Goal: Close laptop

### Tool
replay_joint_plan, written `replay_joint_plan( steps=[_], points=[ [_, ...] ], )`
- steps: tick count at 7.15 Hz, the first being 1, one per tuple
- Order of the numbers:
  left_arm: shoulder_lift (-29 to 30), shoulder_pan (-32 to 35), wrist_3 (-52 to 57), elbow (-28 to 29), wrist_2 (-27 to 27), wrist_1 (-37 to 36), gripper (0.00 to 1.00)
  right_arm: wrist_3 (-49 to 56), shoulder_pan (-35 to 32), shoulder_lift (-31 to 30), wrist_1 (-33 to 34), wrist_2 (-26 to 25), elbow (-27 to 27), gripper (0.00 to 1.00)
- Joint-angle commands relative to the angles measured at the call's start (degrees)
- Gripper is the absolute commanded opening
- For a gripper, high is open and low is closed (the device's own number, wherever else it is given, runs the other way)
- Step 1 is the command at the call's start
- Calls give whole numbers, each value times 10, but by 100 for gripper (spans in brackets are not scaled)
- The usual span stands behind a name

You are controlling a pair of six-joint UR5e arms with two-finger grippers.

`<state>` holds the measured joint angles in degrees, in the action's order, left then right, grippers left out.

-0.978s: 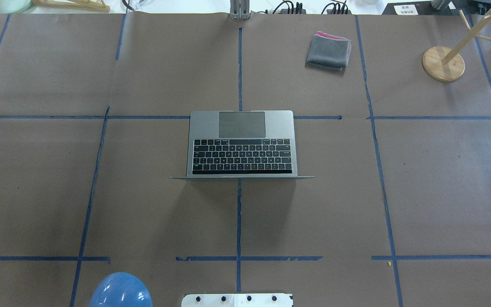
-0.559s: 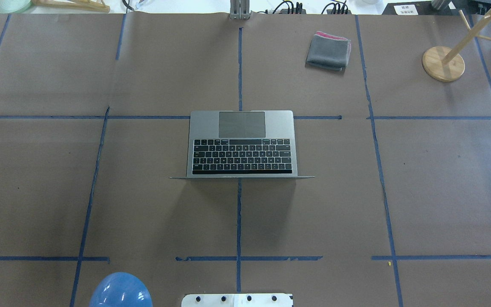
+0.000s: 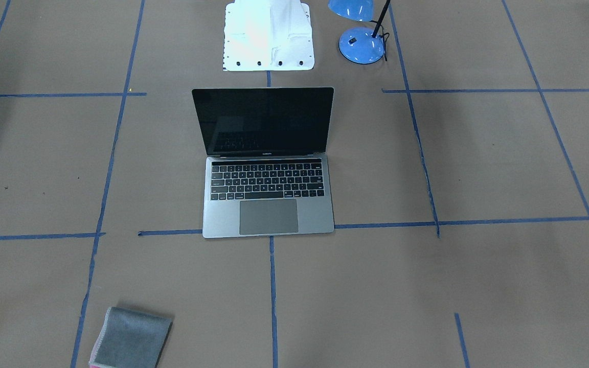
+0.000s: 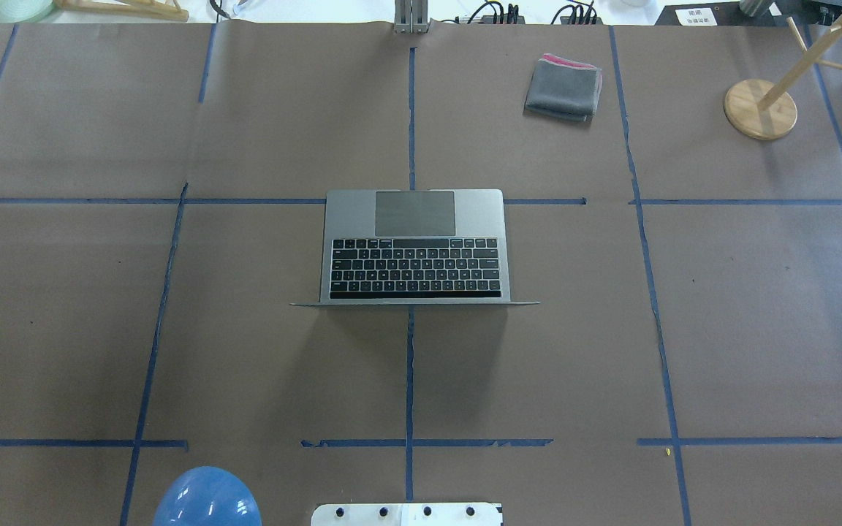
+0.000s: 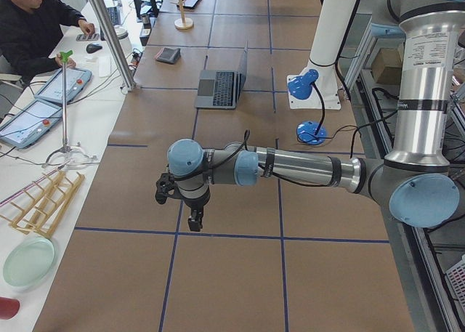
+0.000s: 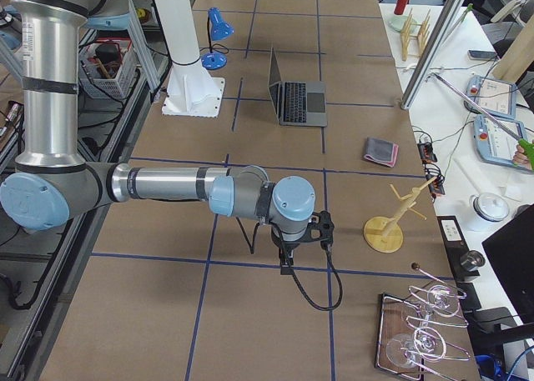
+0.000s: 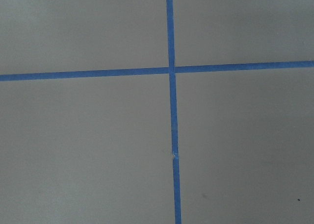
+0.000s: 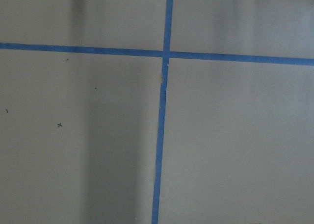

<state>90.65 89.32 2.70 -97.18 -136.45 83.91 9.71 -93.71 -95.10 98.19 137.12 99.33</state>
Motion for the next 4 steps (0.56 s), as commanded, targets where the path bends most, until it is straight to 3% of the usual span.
replay_joint_plan(
  steps=[1,3,4],
  points=[
    [34,-3,-32,-44,-35,-9,100,0,25,16,6,-7,59,100],
    [58,-46,-189,-143,-39,-17,100,-39,34,25,2,27,86,100],
    [63,-102,-292,-202,-41,-17,100,-139,60,27,1,51,111,100]
  ],
)
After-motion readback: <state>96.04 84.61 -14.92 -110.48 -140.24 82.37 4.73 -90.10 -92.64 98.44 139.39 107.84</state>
